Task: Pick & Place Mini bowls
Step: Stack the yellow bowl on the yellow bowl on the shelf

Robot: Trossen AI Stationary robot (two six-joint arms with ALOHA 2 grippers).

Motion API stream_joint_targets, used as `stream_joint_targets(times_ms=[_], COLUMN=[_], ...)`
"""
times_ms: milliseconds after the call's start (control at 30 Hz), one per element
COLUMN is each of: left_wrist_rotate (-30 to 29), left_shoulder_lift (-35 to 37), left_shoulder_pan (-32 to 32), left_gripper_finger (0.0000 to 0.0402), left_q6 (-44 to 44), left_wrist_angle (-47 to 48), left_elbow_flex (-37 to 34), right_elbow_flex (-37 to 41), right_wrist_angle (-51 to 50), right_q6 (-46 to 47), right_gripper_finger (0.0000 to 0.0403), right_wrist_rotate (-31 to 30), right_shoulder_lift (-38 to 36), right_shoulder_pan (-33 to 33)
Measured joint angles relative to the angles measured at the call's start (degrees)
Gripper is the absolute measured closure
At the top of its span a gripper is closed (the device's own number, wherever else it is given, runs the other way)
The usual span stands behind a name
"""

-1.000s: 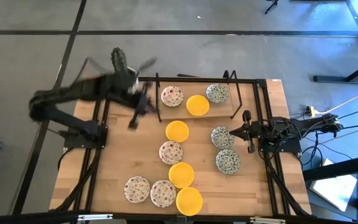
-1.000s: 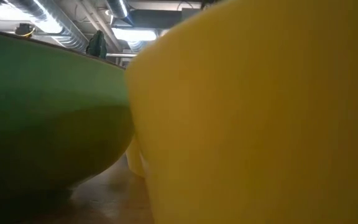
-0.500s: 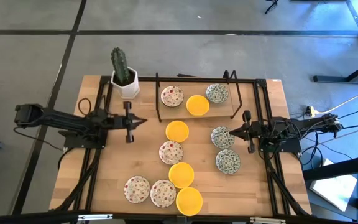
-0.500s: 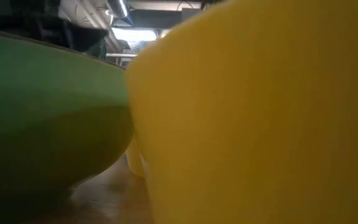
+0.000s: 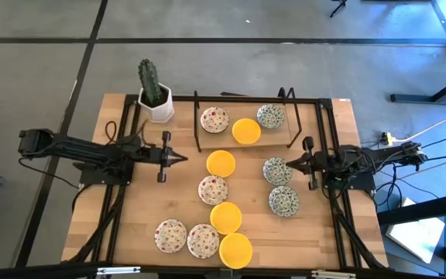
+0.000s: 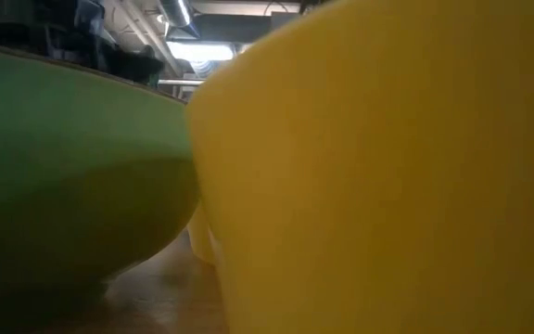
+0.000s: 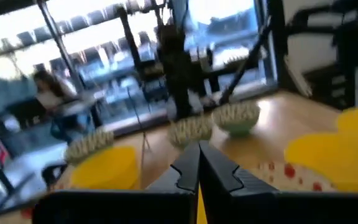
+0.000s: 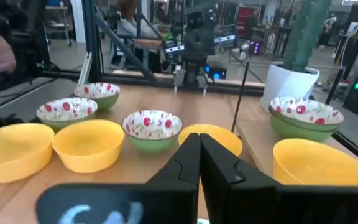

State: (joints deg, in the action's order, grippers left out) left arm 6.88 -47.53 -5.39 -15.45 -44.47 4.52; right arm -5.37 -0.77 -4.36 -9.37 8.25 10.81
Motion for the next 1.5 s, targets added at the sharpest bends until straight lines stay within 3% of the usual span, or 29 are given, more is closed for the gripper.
stream_joint_targets(times_ms=[100,200,300,467,600,767,833,933,1000,1267,1500], left_wrist_rotate=[-6.7,-6.5,-7.3,-18.9,-12.4,-19.1,-15.5,-4.7,-1.8,-2.9,-2.9], left_shoulder_lift=[0.0,1.8,6.4,17.4,24.1,27.6,27.5,27.3,27.6,27.6,27.6], left_shoulder_pan=[0.1,2.4,7.6,18.6,22.8,18.5,15.2,11.0,9.1,5.6,5.2], left_gripper_finger=[0.0399,0.0401,0.0399,0.0401,0.0399,0.04,0.04,0.0401,0.04,0.0401,0.0394], left_q6=[0.6,-2.0,-5.1,-9.6,-16.9,-15.2,-13.1,-12.8,-12.3,-9.3,-9.7], left_wrist_angle=[6.9,12.5,15.3,24.5,18.3,14.5,16.3,15.9,15.9,15.8,15.5], left_elbow_flex=[3.5,5.5,6.3,6.2,0.9,-4.0,-4.0,-4.0,-4.0,-4.0,-4.0], right_elbow_flex=[0.0,0.0,0.0,0.0,0.0,0.0,0.0,0.0,0.0,0.0,0.0], right_wrist_angle=[-0.8,-0.8,-1.0,-1.7,-1.7,0.3,0.7,0.7,0.2,-3.4,11.5], right_q6=[-0.1,0.6,1.6,1.2,1.1,0.9,0.9,0.9,1.1,2.2,0.7], right_gripper_finger=[0.0395,0.0395,0.0395,0.0395,0.0395,0.0395,0.0395,0.0395,0.0395,0.0395,0.0395], right_wrist_rotate=[0.0,0.0,0.0,0.0,0.0,0.0,0.0,0.0,0.0,1.6,5.1], right_shoulder_lift=[0.0,0.0,0.0,0.0,0.0,0.0,0.0,0.0,0.0,2.4,11.7], right_shoulder_pan=[0.0,0.0,0.0,0.0,0.0,0.0,0.0,0.0,0.0,0.0,1.5])
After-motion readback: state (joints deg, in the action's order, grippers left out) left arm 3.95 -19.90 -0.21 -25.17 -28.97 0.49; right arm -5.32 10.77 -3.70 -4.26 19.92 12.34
